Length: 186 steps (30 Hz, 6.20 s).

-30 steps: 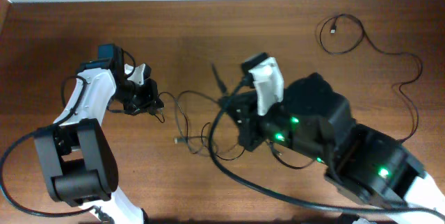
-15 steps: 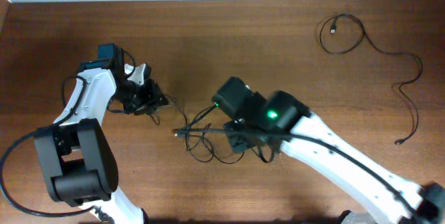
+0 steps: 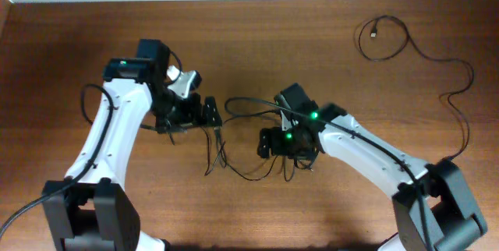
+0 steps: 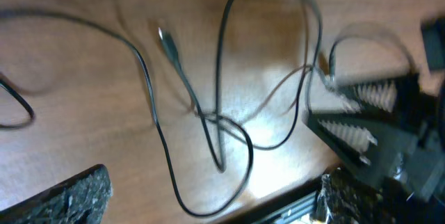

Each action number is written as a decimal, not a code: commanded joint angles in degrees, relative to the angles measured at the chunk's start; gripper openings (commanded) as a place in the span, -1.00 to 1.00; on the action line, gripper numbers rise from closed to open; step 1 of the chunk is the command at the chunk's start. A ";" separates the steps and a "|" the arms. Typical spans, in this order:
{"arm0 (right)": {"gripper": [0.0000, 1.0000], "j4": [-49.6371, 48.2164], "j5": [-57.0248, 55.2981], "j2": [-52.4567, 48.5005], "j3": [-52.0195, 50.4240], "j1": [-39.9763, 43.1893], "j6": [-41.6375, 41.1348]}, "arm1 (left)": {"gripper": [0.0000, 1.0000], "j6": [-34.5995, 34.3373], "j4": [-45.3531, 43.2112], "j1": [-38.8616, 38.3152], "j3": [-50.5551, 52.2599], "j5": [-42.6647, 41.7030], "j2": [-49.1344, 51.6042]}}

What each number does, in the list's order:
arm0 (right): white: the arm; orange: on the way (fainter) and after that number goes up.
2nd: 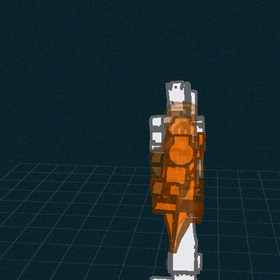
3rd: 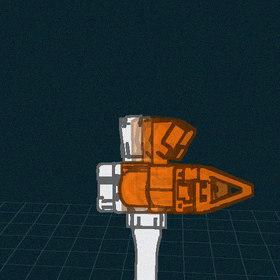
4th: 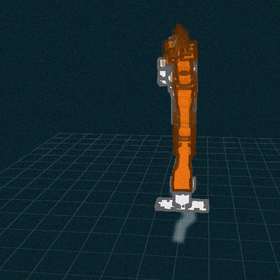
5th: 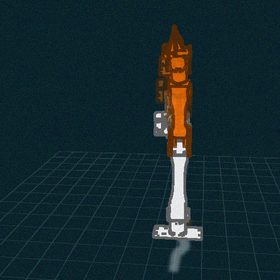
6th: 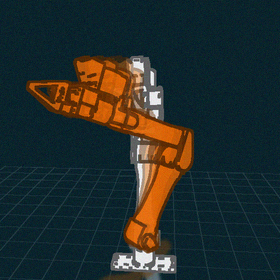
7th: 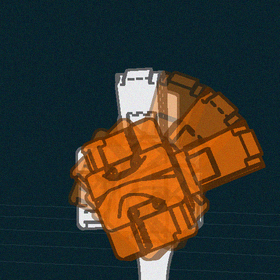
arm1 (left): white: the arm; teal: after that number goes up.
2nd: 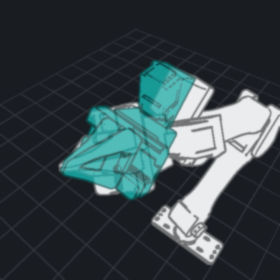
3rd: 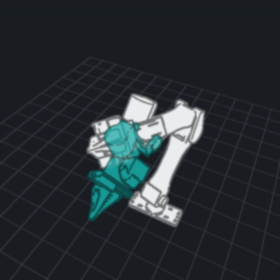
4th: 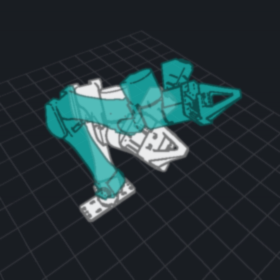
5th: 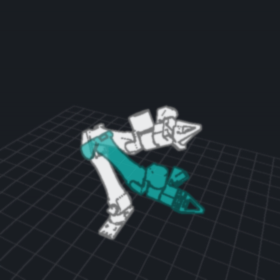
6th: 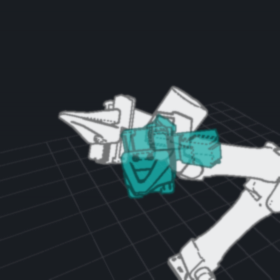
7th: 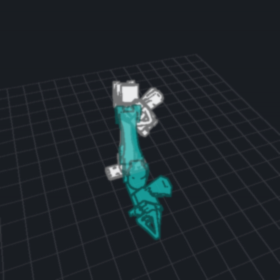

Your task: Untangle cables

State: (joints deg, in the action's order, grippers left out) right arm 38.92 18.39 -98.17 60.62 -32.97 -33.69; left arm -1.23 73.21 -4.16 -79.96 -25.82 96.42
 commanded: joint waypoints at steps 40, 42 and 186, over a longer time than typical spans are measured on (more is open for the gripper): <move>0.73 -23.76 0.50 0.28 -16.59 0.00 -12.24 | -1.00 -17.40 -6.34 -20.48 9.75 16.22 -1.51; 0.68 -23.74 0.50 0.28 -16.59 0.00 -12.26 | -1.00 -17.35 -6.29 -20.72 9.75 15.91 -1.51; 0.97 55.30 55.78 -0.90 25.59 35.01 -19.61 | -0.78 -8.09 13.16 -8.22 -55.06 10.58 46.40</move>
State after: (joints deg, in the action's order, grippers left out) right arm 94.61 61.12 -99.04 85.41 1.89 -44.64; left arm -9.98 86.52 -12.69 -135.09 -14.81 142.30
